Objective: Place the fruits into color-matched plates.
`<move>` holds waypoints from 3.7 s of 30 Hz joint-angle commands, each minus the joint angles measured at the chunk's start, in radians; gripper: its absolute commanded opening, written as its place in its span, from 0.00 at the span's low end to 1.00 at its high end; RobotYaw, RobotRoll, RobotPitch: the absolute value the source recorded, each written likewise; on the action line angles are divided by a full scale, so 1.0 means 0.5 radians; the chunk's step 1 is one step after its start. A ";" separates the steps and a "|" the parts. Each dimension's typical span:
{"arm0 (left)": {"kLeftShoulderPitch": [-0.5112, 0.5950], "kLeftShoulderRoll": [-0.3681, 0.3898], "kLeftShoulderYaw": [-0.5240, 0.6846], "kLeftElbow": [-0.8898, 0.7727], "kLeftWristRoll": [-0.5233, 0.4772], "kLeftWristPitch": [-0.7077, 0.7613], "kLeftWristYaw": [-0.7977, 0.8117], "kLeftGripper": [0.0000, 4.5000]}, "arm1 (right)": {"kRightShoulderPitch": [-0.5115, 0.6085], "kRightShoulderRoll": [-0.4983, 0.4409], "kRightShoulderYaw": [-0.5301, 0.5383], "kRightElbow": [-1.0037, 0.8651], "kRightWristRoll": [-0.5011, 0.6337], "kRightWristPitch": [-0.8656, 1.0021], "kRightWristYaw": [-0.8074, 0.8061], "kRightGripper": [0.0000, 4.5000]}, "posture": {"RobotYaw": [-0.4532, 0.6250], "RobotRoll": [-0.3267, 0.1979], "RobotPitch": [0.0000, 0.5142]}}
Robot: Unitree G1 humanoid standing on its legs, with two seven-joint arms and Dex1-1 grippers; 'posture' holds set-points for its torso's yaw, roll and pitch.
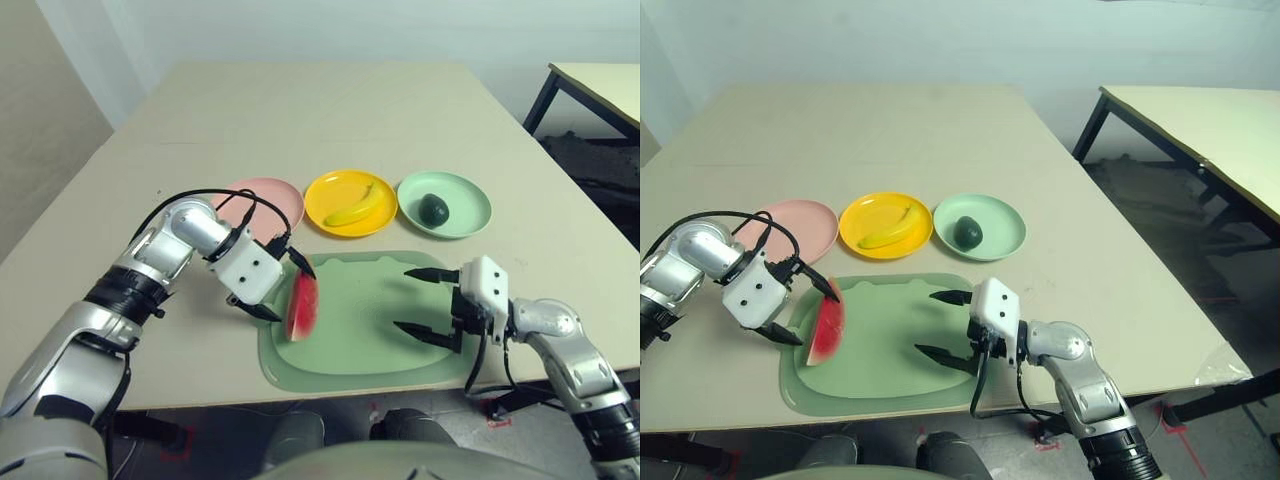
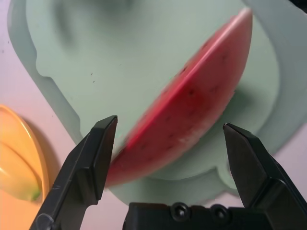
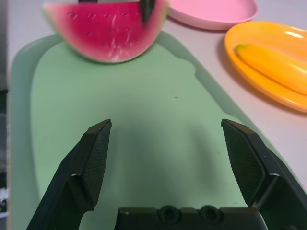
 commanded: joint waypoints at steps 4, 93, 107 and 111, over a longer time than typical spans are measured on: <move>-0.080 -0.154 -0.032 0.158 0.128 -0.053 -0.021 1.00 | -0.018 -0.004 -0.006 0.025 0.019 -0.008 -0.053 0.99 | 0.47 0.62 0.00; -0.687 -0.153 0.088 1.708 1.098 -0.041 0.928 0.54 | 0.391 0.147 -0.201 -0.208 0.446 0.164 -0.293 1.00 | 0.44 0.62 0.00; -0.735 -0.121 0.108 1.703 1.122 -0.034 0.981 0.99 | 0.374 0.151 -0.206 -0.181 0.441 0.154 -0.296 1.00 | 0.44 0.62 0.00; -0.749 -0.071 0.163 1.683 1.077 -0.044 0.963 0.99 | 0.303 0.171 -0.272 -0.113 0.451 0.157 -0.358 1.00 | 0.45 0.62 0.00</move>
